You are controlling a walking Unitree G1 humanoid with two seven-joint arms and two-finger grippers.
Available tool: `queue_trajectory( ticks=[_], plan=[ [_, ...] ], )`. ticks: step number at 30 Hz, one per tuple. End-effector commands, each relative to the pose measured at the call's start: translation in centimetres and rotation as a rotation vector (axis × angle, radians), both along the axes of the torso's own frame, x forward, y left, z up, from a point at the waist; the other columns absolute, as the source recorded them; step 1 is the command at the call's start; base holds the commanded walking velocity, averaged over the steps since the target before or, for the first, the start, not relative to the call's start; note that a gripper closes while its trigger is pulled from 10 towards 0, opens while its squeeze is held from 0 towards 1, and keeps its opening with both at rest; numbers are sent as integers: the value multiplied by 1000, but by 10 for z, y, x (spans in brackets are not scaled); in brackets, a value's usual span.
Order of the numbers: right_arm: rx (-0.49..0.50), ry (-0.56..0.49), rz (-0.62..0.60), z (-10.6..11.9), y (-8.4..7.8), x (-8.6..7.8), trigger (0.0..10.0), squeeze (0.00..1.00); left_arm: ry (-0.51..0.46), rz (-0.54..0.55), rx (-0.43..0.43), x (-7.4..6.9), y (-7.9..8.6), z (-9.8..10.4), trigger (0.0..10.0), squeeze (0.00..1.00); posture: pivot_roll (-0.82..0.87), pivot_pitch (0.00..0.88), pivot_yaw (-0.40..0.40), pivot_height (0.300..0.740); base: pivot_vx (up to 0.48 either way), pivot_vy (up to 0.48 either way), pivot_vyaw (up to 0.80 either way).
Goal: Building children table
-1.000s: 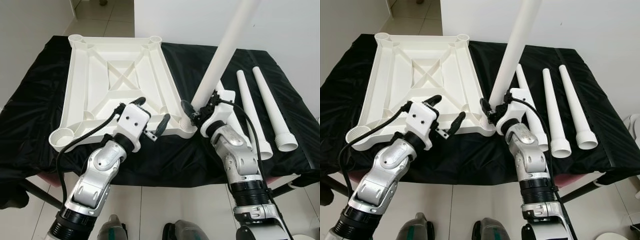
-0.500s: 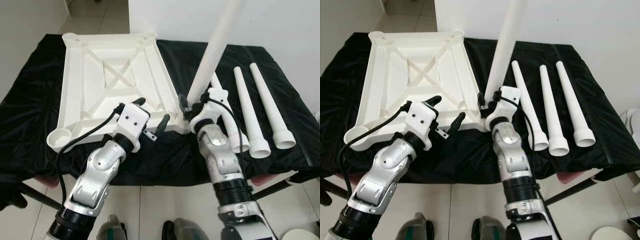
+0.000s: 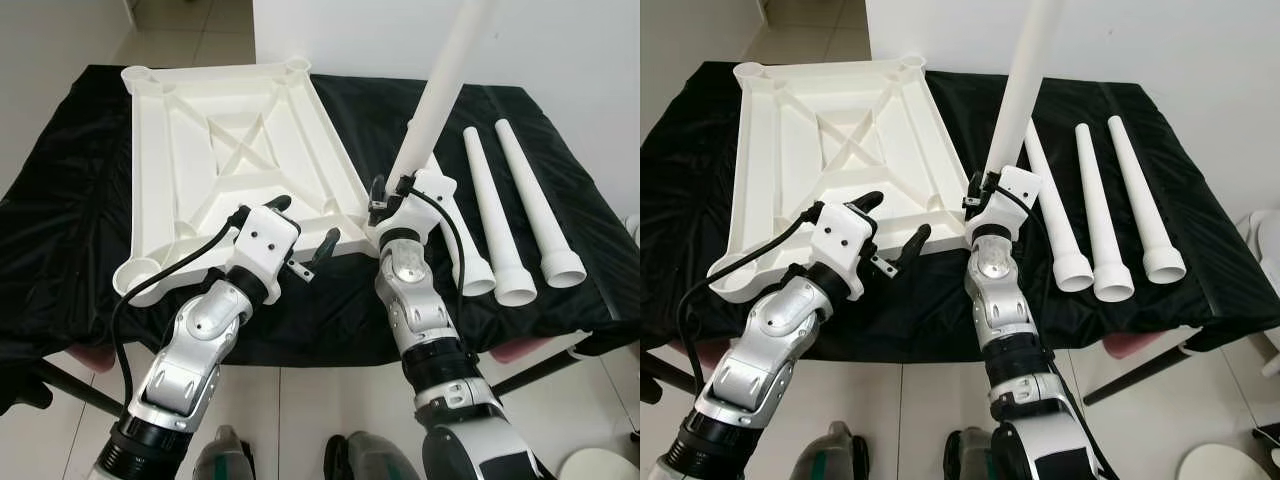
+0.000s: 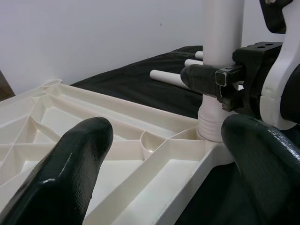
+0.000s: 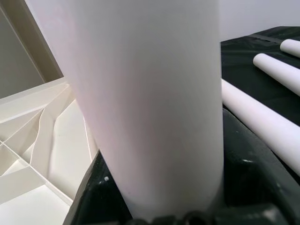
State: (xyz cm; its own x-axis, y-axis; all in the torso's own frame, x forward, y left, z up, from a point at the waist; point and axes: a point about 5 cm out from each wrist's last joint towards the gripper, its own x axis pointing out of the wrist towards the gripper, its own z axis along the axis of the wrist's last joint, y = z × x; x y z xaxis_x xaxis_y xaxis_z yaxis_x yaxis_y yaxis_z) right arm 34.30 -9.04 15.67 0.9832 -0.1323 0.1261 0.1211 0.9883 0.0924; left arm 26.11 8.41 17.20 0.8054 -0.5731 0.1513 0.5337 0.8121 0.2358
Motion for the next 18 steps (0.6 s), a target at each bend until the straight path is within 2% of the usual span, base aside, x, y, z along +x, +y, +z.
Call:
queue_trajectory(
  ticks=[1, 8, 9, 14, 18],
  plan=[
    [43, 53, 18, -10, 8, 1, 10000, 0, 3, -36, 7, -2, -4, 1, 10000, 0, -42, 67, -32, 740, 0, 0, 0],
    [55, 32, 43, -11, 12, 2, 10000, 0, 3, -34, 4, -2, -5, 1, 10000, 0, -42, 68, -36, 740, 0, 0, 0],
    [63, 13, 65, -10, 12, 1, 10000, 1000, 3, -33, 3, -2, -5, 1, 10000, 0, -41, 65, -38, 740, 0, 0, 0],
    [80, -45, 192, -6, 9, 2, 10000, 1000, 1, -31, 1, -2, -5, 2, 10000, 0, -39, 62, -40, 740, 0, 0, 0],
    [71, -55, 235, -5, 5, 3, 10000, 1000, 1, -32, -1, -2, -6, 2, 10000, 0, -42, 52, -44, 740, 0, 0, 0]
  ],
)
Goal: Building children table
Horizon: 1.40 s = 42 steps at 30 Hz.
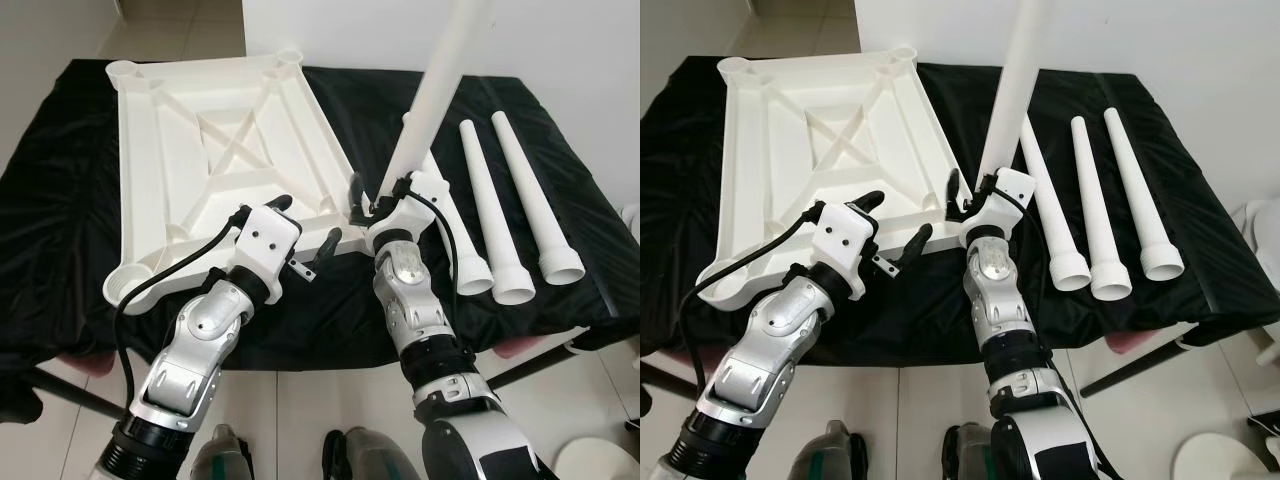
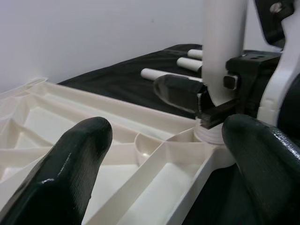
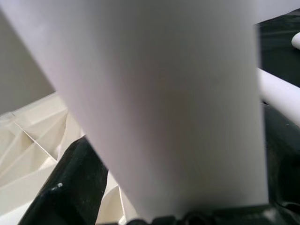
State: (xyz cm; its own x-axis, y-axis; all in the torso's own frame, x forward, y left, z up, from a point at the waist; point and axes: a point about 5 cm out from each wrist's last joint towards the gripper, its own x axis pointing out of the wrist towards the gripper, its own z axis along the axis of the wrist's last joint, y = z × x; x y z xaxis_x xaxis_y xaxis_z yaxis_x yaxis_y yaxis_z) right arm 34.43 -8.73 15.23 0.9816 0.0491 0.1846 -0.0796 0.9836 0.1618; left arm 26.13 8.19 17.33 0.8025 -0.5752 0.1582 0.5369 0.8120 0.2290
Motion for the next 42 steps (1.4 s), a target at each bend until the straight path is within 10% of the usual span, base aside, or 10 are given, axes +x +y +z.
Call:
queue_trajectory(
  ticks=[1, 6, 7, 31, 32, 34, 37, 42],
  plan=[
    [7, 11, 105, -1, 0, 3, 10000, 1000, 6, -35, 11, -3, -5, 0, 10000, 0, -44, 50, -47, 740, 0, 0, 0],
    [-15, 20, 196, -3, -3, 4, 10000, 1000, 15, -53, 14, -4, -7, -2, 10000, 0, -45, 48, -49, 740, 0, 0, 0],
    [-34, 17, 241, -3, -6, 4, 10000, 0, 18, -69, 20, -5, -9, -2, 10000, 0, -46, 45, -50, 740, 0, 0, 0],
    [-261, 45, 678, -5, -62, -2, 10000, 0, 17, -113, 51, -8, -10, -2, 10000, 0, -42, 23, -41, 740, 0, 0, 0],
    [-276, 60, 701, -6, -66, -2, 4588, 0, 18, -117, 54, -8, -11, -2, 10000, 0, -42, 25, -41, 740, 0, 0, 0],
    [-292, 70, 716, -7, -69, -3, 4118, 0, 20, -119, 55, -9, -11, -2, 10000, 0, -42, 26, -40, 740, 0, 0, 0],
    [-313, 88, 730, -8, -73, -4, 196, 0, 21, -122, 57, -9, -11, -2, 10000, 0, -42, 31, -40, 740, 0, 0, 0],
    [-326, 101, 742, -8, -80, -5, 0, 0, 23, -123, 56, -9, -11, -2, 10000, 0, -49, 41, -39, 740, 0, 0, 0]
  ],
)
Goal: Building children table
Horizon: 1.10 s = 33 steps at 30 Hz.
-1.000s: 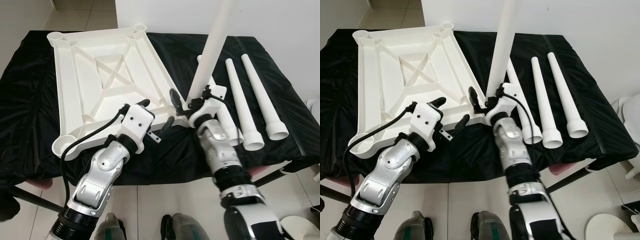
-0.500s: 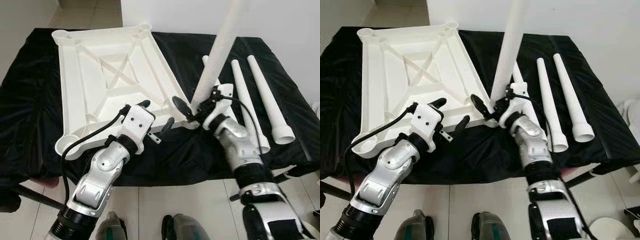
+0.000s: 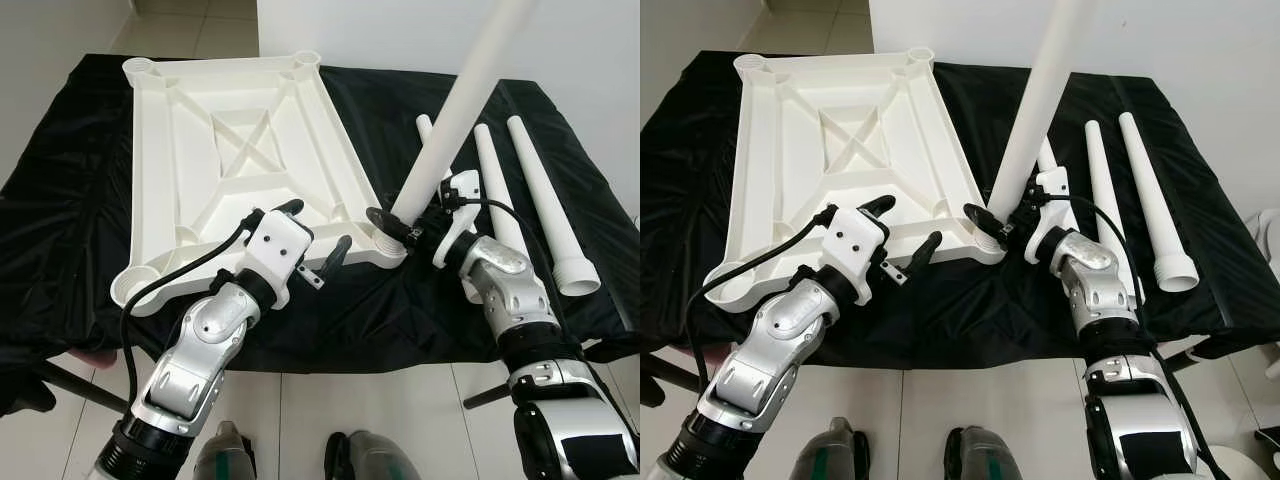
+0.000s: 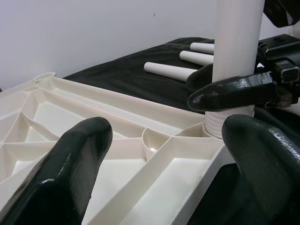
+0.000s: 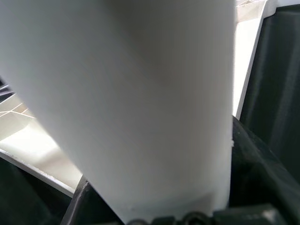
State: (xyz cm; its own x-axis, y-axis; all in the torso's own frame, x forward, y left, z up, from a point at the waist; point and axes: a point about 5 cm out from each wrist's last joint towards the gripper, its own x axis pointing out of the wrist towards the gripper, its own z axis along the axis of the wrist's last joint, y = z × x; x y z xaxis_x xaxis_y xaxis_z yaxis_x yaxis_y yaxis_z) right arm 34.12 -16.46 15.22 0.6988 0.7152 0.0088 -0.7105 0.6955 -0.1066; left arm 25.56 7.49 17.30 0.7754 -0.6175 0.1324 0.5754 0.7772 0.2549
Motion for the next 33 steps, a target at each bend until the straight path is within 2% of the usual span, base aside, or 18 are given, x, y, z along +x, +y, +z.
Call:
queue_trajectory(
  ticks=[1, 6, 7, 8, 10, 13, 15, 17, 20, 22, 23, 24, 26, 27, 29, 33],
  plan=[
    [-18, 51, 20, -8, -3, -2, 0, 0, 18, -76, 20, -4, -4, -1, 10000, 0, -49, 41, -39, 740, 0, 0, 0],
    [-13, 63, 11, -7, -7, -3, 0, 0, 19, -75, 18, -2, -4, -1, 10000, 0, -52, 46, -36, 740, 0, 0, 0],
    [-14, 56, -24, -6, -6, -2, 10000, 0, 19, -76, 17, -2, -4, -1, 10000, 0, -53, 47, -36, 740, 0, 0, 0],
    [-14, 56, -24, -6, -6, -2, 10000, 0, 19, -76, 17, -2, -4, -1, 10000, 0, -53, 47, -36, 740, 0, 0, 0],
    [3, 49, -120, -6, -2, 2, 10000, 0, 19, -77, 17, -2, -4, 0, 10000, 0, -54, 48, -34, 740, 0, 0, 0],
    [6, 43, -153, -6, -1, 4, 10000, 0, 20, -77, 17, -2, -4, 0, 10000, 0, -52, 49, -35, 740, 0, 0, 0],
    [47, 28, -207, -6, 11, 1, 10000, 0, 22, -78, 17, -2, -4, 0, 10000, 0, -48, 52, -35, 740, 0, 0, 0],
    [47, 28, -207, -6, 11, 1, 10000, 0, 22, -78, 17, -2, -4, 0, 10000, 0, -48, 52, -35, 740, 0, 0, 0],
    [124, 11, -305, -5, 34, -6, 10000, 0, 24, -76, 18, -3, -3, -1, 10000, 0, -43, 54, -31, 740, 0, 0, 0],
    [124, 11, -305, -5, 34, -6, 10000, 0, 24, -76, 18, -3, -3, -1, 10000, 0, -43, 54, -31, 740, 0, 0, 0],
    [163, 23, -365, -5, 39, -7, 10000, 0, 25, -76, 18, -4, -3, -1, 10000, 0, -43, 53, -30, 740, 0, 0, 0],
    [163, 23, -365, -5, 39, -7, 10000, 0, 25, -76, 18, -4, -3, -1, 10000, 0, -43, 53, -30, 740, 0, 0, 0],
    [217, 41, -502, -3, 46, -6, 10000, 0, 26, -78, 19, -4, -3, -1, 10000, 0, -46, 51, -26, 740, 0, 0, 0],
    [217, 41, -502, -3, 46, -6, 10000, 0, 26, -78, 19, -4, -3, -1, 10000, 0, -46, 51, -26, 740, 0, 0, 0],
    [238, 24, -614, 0, 51, -7, 10000, 0, 27, -82, 19, -4, -4, -1, 10000, 0, -48, 49, -26, 740, 0, 0, 0],
    [243, 2, -692, 2, 54, -11, 10000, 0, 27, -85, 18, -4, -5, -1, 10000, 0, -50, 48, -26, 740, 0, 0, 0]
  ],
)
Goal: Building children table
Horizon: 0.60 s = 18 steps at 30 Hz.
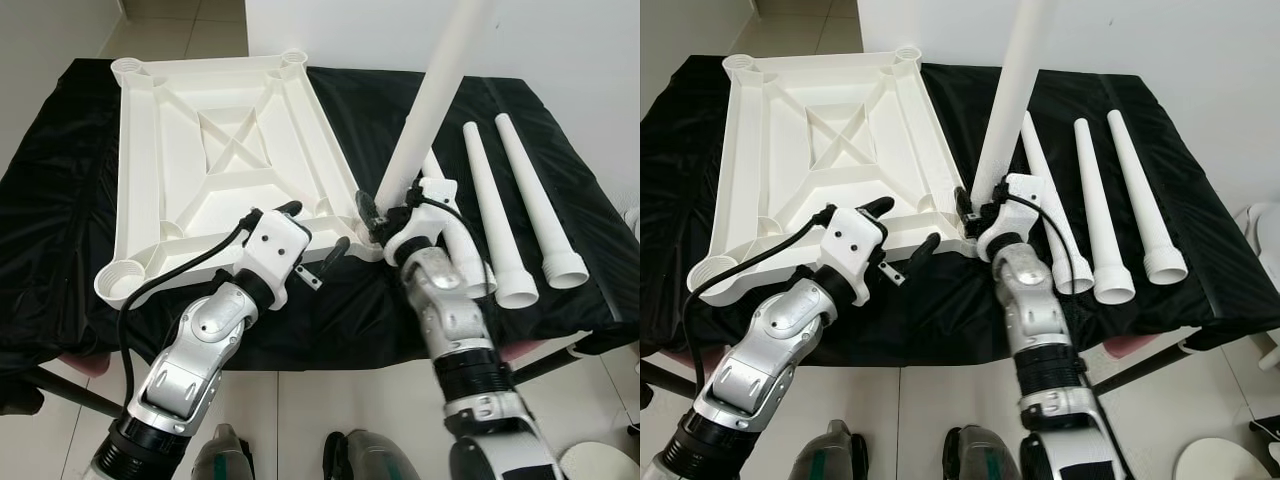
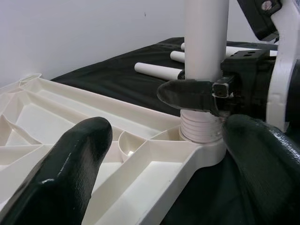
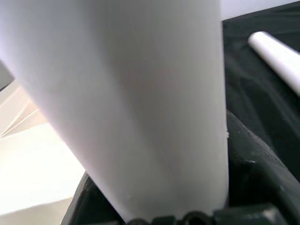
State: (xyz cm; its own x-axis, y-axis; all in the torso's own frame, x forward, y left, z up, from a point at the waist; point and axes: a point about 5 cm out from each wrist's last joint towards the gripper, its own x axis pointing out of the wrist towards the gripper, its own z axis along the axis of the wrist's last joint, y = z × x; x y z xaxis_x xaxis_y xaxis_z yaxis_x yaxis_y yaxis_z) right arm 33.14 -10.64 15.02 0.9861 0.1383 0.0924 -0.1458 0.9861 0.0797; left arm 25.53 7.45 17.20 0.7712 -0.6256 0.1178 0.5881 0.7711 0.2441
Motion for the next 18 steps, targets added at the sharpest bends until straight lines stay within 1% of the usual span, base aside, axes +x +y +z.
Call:
queue_trajectory(
  ticks=[1, 5, 11, 12, 14, 16, 18],
  plan=[
    [33, -11, -74, 4, -1, -3, 10000, 0, 9, -77, 17, -4, -5, 0, 10000, 0, -50, 49, -28, 740, 0, 0, 0],
    [29, -13, -86, 4, 3, -8, 10000, 0, 9, -79, 15, -4, -6, 0, 10000, 0, -52, 48, -31, 740, 0, 0, 0],
    [19, 6, -91, 1, 0, -9, 10000, 0, 10, -82, 12, -4, -8, 0, 10000, 0, -54, 42, -34, 740, 0, 0, 0],
    [22, 8, -86, 1, -1, -9, 10000, 1000, 9, -83, 12, -4, -8, 0, 10000, 0, -54, 38, -36, 740, 0, 0, 0],
    [24, 8, -81, 1, -2, -9, 10000, 1000, 9, -84, 12, -4, -9, 0, 10000, 0, -54, 38, -36, 740, 0, 0, 0],
    [32, 7, -45, 1, -3, -9, 10000, 1000, 8, -84, 11, -4, -9, 0, 10000, 0, -55, 34, -40, 740, 0, 0, 0],
    [32, 7, -45, 1, -3, -9, 10000, 1000, 8, -84, 11, -4, -9, 0, 10000, 0, -55, 34, -40, 740, 0, 0, 0]
  ],
)
